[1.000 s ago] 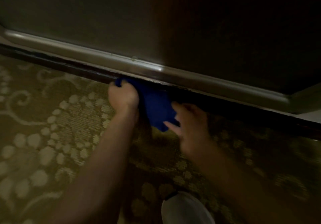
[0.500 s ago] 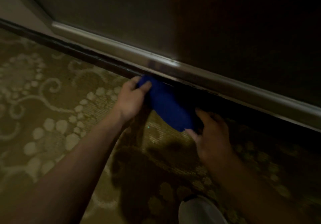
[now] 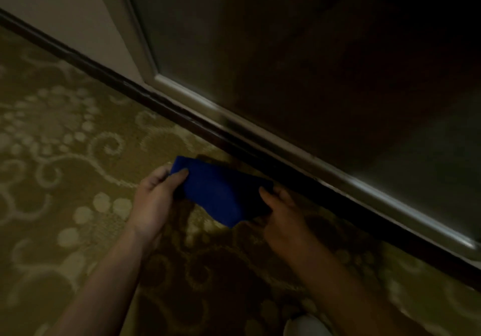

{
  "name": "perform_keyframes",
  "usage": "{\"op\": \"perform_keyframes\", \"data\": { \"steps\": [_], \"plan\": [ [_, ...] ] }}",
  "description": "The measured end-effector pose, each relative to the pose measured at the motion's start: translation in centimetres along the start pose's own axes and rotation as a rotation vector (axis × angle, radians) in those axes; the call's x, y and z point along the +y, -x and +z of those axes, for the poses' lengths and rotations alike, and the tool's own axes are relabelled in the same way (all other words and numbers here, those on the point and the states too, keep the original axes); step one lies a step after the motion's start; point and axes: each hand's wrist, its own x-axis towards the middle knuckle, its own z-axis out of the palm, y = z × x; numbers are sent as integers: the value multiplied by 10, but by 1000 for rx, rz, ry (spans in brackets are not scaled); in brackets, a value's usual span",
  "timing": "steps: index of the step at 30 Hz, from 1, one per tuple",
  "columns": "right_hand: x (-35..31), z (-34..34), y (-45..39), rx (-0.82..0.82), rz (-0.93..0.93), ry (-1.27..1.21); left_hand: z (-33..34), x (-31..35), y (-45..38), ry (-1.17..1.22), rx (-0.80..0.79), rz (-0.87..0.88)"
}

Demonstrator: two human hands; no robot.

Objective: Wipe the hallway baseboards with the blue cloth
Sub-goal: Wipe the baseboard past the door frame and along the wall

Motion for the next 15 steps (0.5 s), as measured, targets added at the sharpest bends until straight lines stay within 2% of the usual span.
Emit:
{"op": "perform_keyframes", "data": {
  "steps": [3,5,8,11,15],
  "plan": [
    [-16,15,16,74,-49,-37,-6,19,4,-30,-74,-66],
    [-22,25,16,161,-93,-68,-1,26,0,0,-55,-123],
    [-19,39,-9,269,-174,-118,11,26,-30,-14,-17,-65],
    [9,44,-44,360,-144,-159,18,8,-69,-47,4,-81],
    [38,42,-71,330,-32,-238,25,-18,-104,-20,11,-165]
  ]
}}
